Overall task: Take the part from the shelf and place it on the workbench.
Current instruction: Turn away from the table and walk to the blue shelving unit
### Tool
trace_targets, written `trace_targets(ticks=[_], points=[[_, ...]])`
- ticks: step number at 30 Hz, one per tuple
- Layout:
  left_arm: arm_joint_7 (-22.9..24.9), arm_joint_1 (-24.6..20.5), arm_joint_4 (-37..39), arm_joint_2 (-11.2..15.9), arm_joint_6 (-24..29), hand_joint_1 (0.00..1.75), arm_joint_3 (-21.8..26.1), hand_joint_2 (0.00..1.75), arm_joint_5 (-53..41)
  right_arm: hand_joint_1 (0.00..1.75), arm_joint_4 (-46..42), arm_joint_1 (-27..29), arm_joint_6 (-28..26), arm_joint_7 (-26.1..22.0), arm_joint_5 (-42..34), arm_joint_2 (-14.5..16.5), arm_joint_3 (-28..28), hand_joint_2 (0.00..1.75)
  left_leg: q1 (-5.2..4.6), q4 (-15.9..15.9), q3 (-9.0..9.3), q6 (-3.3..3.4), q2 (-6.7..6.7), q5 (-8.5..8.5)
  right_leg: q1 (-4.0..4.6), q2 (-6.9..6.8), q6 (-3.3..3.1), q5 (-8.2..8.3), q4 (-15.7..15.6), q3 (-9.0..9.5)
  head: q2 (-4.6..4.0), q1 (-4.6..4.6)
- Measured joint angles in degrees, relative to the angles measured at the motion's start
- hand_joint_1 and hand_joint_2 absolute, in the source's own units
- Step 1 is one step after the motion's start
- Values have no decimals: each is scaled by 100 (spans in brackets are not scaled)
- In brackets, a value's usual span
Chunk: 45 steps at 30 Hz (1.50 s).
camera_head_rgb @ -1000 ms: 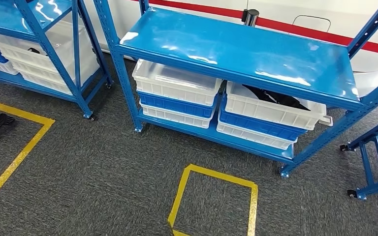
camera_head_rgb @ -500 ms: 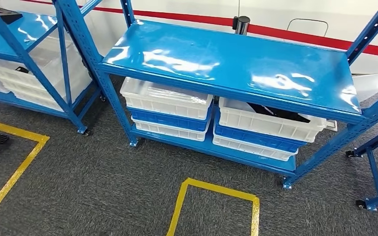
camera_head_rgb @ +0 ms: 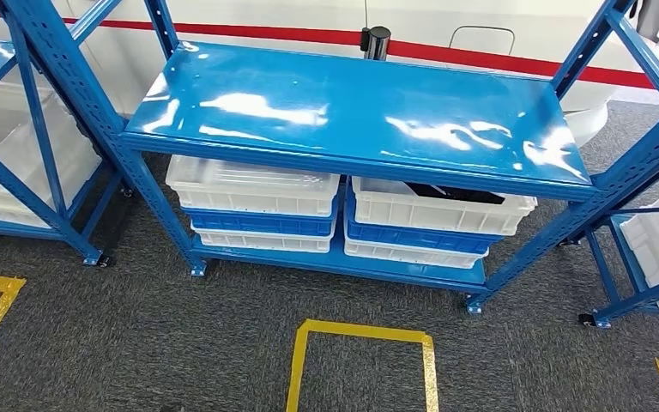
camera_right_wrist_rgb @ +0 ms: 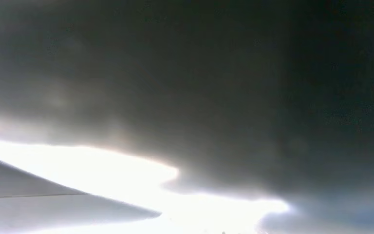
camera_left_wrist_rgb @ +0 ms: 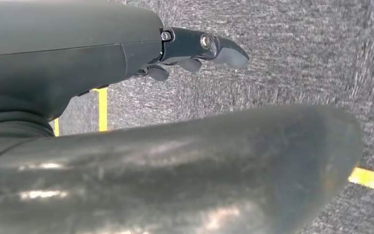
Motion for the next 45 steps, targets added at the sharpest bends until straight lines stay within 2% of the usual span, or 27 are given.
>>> trace_targets(ticks=[1,2,4,6,7,8,10,12,14,15,16,18,20,21,24,27,28,30,31,33,34,35,37,38,40,43,45], points=[[-1,-1,0,-2,0,0,0,0,0,0,1,5,0,-1,0,-1,-1,0,-15,-1,43,2,51,-34,12,-18,28,149,-174,30,0,2],[-1,-2,0,-5,0,0,1,0,0,0,1,8,0,-1,0,-2,-2,0,-28,-3,93,0,101,-68,40,-79,40,360,-546,169,0,4],[-3,-6,0,-19,0,0,2,0,-1,0,-1,-5,-1,-2,-1,-15,-2,0,-59,-9,183,-27,189,-139,134,-301,-28,720,-1307,484,0,5],[-5,-17,0,-29,1,0,2,0,-2,0,-1,-25,-2,-5,-2,-28,-2,0,-80,-22,240,-77,271,-193,205,-395,-126,846,-1584,590,0,2],[-7,-22,0,-29,1,0,2,0,-4,0,-1,-30,-2,-7,-3,-30,-2,0,-87,-39,268,-106,320,-213,213,-339,-152,862,-1601,589,0,5],[-8,-30,-2,-29,2,0,2,0,-7,0,-1,-29,-2,-9,-3,-32,-3,0,-81,-48,287,-135,346,-233,179,-272,-184,885,-1633,621,0,7],[-13,-36,-5,-27,4,0,2,0,-24,0,-1,-20,-1,-9,-5,-31,-6,0,-65,88,265,-184,227,-361,109,-152,-241,922,-1712,721,0,-10],[-19,-33,-7,-25,6,0,2,0,-39,0,-1,-25,1,-10,-6,-23,-14,0,-48,656,20,-216,-1,-668,71,-39,-286,924,-1744,800,0,-43],[-21,-24,-7,-20,7,0,2,0,-48,0,-1,-33,2,-11,-7,-15,-26,0,-40,1334,-343,-247,-92,-919,66,100,-313,906,-1740,830,0,-57],[-23,-20,-7,-16,7,0,2,0,-51,0,-1,-31,2,-11,-7,-11,-33,0,-34,1471,-449,-263,-105,-903,64,178,-317,895,-1736,845,0,-58],[-25,-18,-7,-12,7,0,2,0,-54,0,-1,-28,3,-10,-7,-9,-38,0,-22,1385,-449,-275,-114,-764,60,252,-312,880,-1731,865,0,-60],[-37,-20,-7,-2,7,0,2,0,-60,0,-1,-20,5,-14,4,-3,-47,0,15,727,-193,-293,-144,-305,50,375,-279,830,-1704,912,0,-66],[-65,-37,-4,2,7,0,2,0,-63,0,-1,-12,-1,-34,43,0,-52,0,30,142,63,-281,-217,-73,77,445,-217,769,-1647,918,0,-96],[-83,-49,-3,1,7,0,2,0,-64,0,-1,-7,-7,-46,66,-3,-53,0,31,27,120,-261,-251,-68,91,461,-212,747,-1623,906,0,-101],[-119,-60,-2,1,7,0,5,0,-71,0,1,8,-24,-61,97,-8,-53,0,8,-18,141,-189,-289,-68,93,448,-256,755,-1649,889,0,-73],[-128,-57,-3,4,7,0,8,0,-72,0,-1,5,-29,-63,98,-2,-54,0,-26,-24,145,-83,-287,-87,61,425,-128,754,-1716,879,0,-73],[-132,-59,-4,2,7,0,8,0,-72,0,-2,2,-31,-63,98,-4,-54,0,-13,-48,169,-43,-272,-90,59,356,-92,723,-1658,856,0,-62],[-138,-59,-6,-2,7,0,9,0,-72,0,-3,-14,-34,-65,98,-9,-55,0,12,-92,218,25,-219,-97,55,159,-78,541,-1231,646,0,-19],[-140,-56,-7,-2,7,0,9,0,-72,0,-3,-23,-35,-66,98,-9,-55,0,12,-98,229,45,-188,-107,51,74,-87,398,-859,438,0,3],[-140,-49,-7,1,7,0,10,0,-72,0,-3,-28,-35,-66,98,-10,-55,0,14,-97,236,54,-130,-128,23,17,-82,174,-135,-8,0,13],[-140,-47,-7,1,7,0,10,0,-72,0,-3,-22,-35,-66,98,-11,-56,0,19,-97,246,45,-113,-142,5,9,-49,180,-6,-117,0,13],[-140,-47,-7,1,7,0,11,0,-72,0,-3,-15,-35,-66,98,-13,-56,0,30,-96,265,25,-104,-159,-14,1,4,284,-111,-102,0,13],[-140,-47,-7,-1,7,0,11,0,-72,0,-3,-8,-35,-66,98,-18,-57,0,58,-95,333,-43,-98,-208,-48,-58,117,655,-875,239,0,18],[-140,-48,-7,-1,7,0,11,0,-72,0,-3,-10,-35,-67,98,-17,-57,0,56,-98,368,-90,-96,-239,-43,-90,139,801,-1246,420,0,27],[-142,-48,-7,2,7,0,11,0,-72,0,-2,-18,-35,-68,99,-13,-57,0,42,-117,417,-178,-93,-285,-15,-116,85,912,-1603,618,0,37],[-143,-49,-8,2,5,0,11,0,-75,0,-3,-17,-35,-69,107,-16,-58,0,63,-176,483,-279,-76,-311,13,-63,-69,886,-1613,670,0,37],[-145,-53,-9,1,3,0,11,0,-78,0,-3,-9,-35,-73,112,-18,-59,0,74,89,380,-311,-67,-452,-1,-45,-170,854,-1642,752,0,9]])
